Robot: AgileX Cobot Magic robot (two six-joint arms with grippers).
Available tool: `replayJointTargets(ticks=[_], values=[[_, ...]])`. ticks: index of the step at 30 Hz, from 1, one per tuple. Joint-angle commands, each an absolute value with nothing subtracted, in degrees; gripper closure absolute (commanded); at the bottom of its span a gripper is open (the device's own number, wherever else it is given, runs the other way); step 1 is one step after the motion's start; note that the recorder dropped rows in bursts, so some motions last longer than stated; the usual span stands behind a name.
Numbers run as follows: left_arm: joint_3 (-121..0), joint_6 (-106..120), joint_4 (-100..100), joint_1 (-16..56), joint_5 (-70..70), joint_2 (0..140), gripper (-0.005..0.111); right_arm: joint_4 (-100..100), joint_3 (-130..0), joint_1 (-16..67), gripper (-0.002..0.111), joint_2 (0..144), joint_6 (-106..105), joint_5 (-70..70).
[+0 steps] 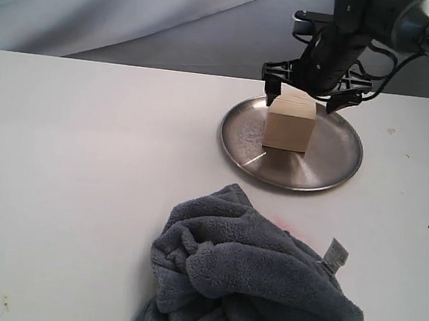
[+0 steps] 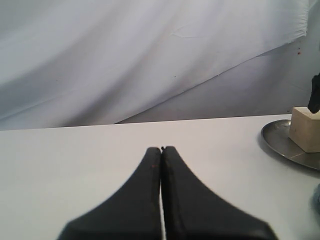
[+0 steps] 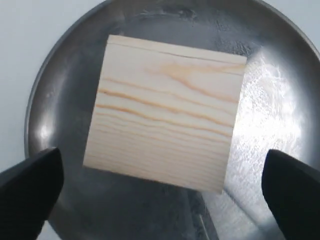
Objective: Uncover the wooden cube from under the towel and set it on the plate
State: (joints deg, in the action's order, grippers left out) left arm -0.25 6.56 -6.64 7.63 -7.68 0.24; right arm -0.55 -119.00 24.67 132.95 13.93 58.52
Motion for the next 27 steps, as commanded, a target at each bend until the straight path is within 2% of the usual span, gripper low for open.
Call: replayJointTargets(ticks=[1,8,11,15,24,27], values=[[0.0,6.4,-6.7,7.9,-7.6,0.0,0.107,0.0,-119.4,24.6,0.013,129.9,13.5,65.3],[0.0,6.4,-6.7,7.9,-7.6,0.0,0.107,-2.3,-117.6,28.9,0.041,124.3,13.3,70.0],[0.0,6.4,-6.7,7.9,-7.6,0.0,0.107,-7.4,-110.3,32.7,0.053,118.7,13.9,70.0],[0.0,6.4,-6.7,7.9,-7.6,0.0,0.107,-8.2,-99.1,34.3,0.054,111.5,15.5,68.6],[0.0,6.4,-6.7,7.9,-7.6,0.0,0.107,-6.4,-70.3,34.7,0.058,90.9,17.3,53.2],[0.0,6.4,-6.7,7.9,-7.6,0.0,0.107,-3.7,-60.9,34.7,0.066,82.2,17.4,46.0]])
